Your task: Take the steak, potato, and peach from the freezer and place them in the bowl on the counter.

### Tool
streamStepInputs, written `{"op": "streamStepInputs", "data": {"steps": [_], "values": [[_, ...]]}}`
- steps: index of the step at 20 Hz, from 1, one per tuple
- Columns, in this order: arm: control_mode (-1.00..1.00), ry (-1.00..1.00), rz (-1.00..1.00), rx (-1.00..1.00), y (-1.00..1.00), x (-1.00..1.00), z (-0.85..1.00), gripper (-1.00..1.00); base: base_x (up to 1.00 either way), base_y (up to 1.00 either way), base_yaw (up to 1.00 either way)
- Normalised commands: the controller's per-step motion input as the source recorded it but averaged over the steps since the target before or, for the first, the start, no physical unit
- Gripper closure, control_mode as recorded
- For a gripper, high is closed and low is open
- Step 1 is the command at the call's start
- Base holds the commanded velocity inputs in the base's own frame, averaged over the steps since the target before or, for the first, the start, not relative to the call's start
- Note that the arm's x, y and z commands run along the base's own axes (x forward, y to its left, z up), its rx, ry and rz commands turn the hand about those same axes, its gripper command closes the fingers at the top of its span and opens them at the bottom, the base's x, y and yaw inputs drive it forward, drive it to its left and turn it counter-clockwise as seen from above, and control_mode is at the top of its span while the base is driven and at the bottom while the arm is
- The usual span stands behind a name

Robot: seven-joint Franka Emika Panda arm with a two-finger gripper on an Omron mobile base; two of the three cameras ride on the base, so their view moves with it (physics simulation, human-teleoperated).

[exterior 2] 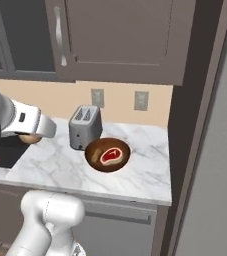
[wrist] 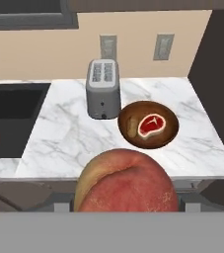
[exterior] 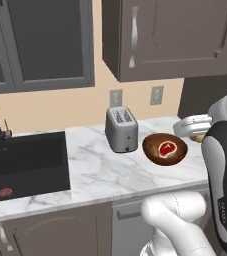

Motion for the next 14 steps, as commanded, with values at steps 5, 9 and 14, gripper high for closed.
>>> {"op": "streamStepInputs", "data": {"steps": [5,9,14], "values": [[1.00,0.00,0.00,0.00,0.00,0.00,0.00,1.00,0.27,-0.39,-0.05],[1.00,0.00,0.00,0.00,0.00,0.00,0.00,1.00,0.40,-0.29,-0.02],[1.00,0.00,0.00,0.00,0.00,0.00,0.00,1.00,0.39,-0.18,0.00]]}}
